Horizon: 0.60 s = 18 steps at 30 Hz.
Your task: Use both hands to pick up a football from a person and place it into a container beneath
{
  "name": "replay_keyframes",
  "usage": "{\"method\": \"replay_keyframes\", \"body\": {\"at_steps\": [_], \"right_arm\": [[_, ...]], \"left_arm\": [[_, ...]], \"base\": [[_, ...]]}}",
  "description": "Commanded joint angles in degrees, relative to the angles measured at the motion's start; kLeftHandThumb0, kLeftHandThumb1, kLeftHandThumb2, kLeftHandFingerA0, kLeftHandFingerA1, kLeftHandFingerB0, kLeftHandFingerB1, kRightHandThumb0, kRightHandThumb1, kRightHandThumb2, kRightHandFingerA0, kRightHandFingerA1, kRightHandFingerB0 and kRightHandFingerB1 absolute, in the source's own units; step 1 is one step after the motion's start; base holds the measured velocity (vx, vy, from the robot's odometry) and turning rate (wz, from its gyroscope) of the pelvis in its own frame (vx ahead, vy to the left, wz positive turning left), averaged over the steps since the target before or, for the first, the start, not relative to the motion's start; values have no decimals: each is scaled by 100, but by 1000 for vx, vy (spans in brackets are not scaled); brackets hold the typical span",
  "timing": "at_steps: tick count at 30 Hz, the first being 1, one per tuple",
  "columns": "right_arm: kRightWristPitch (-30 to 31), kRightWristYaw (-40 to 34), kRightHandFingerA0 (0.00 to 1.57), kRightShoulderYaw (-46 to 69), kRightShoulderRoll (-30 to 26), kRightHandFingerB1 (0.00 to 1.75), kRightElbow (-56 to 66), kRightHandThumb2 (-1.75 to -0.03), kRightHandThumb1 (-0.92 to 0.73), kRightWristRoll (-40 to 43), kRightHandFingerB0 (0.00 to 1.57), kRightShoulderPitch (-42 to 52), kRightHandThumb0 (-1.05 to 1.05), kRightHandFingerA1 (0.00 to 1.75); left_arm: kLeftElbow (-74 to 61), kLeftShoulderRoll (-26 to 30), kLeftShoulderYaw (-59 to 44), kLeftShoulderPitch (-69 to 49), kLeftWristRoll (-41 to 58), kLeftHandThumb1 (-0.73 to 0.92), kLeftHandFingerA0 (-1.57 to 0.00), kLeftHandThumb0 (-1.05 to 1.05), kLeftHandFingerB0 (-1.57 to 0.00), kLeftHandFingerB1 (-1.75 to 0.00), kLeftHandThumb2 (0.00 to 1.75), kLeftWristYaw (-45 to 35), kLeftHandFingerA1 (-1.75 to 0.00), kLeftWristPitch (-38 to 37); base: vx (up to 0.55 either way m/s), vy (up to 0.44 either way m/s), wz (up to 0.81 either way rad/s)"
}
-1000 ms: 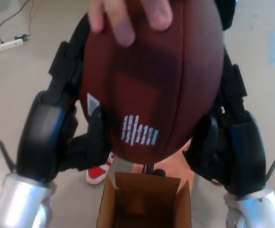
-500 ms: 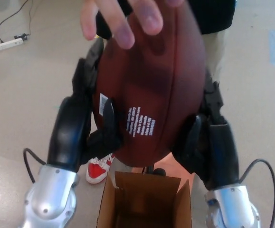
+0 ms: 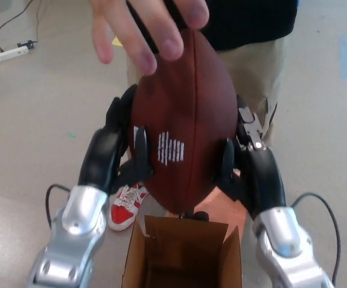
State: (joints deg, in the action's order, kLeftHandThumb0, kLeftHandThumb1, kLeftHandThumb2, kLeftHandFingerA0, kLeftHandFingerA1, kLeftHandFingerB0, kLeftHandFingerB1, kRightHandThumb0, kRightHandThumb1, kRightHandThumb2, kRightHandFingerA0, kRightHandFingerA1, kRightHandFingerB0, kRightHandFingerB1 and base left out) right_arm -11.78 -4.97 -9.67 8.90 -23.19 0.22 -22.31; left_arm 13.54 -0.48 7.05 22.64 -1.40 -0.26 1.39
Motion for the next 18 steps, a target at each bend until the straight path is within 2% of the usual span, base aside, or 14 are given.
{"method": "replay_keyframes", "body": {"at_steps": [1,2,11,12,13,15,16,18], "right_arm": [[-475,538,0,216,115,14,-544,-82,-92,320,0,-619,-66,3],[-519,571,0,258,115,10,-629,-102,-84,336,0,-683,-77,4],[-673,788,0,591,152,5,-1422,-104,-87,502,0,-1107,-78,0],[-657,803,0,657,112,12,-1691,-79,-92,493,0,-1181,-69,4],[-574,693,0,651,-1,16,-1901,-116,-86,334,0,-1209,-78,15],[-430,541,0,619,-111,13,-2009,-117,-88,149,0,-1200,-83,14],[-316,416,1,677,-224,12,-2109,-117,-86,103,0,-1212,-84,17],[-405,283,0,1025,-555,9,-2422,-115,-88,231,0,-1183,-84,15]], "left_arm": [[503,-152,-86,568,116,81,-7,-82,-8,-23,110,-171,-18,-235],[578,-172,-110,634,140,83,-6,-84,-6,-20,110,-180,-15,-244],[1354,-110,-126,1046,-76,85,-7,-83,-7,-21,113,-131,-19,-438],[1574,-22,-126,1106,-98,83,-6,-79,-5,-23,113,-205,-23,-438],[1727,69,-193,1093,24,84,-6,-82,-7,-18,112,-406,-20,-375],[1799,128,-296,1039,177,84,-2,-80,-3,-17,112,-557,-18,-307],[1951,269,-360,1055,110,82,0,-75,-2,-20,113,-488,-18,-329],[2464,709,-732,1082,288,87,0,-77,0,-15,116,-713,-15,-491]], "base": [[0,0,0],[0,0,0],[0,0,0],[0,0,0],[0,0,0],[0,0,0],[0,0,0],[0,0,0]]}}
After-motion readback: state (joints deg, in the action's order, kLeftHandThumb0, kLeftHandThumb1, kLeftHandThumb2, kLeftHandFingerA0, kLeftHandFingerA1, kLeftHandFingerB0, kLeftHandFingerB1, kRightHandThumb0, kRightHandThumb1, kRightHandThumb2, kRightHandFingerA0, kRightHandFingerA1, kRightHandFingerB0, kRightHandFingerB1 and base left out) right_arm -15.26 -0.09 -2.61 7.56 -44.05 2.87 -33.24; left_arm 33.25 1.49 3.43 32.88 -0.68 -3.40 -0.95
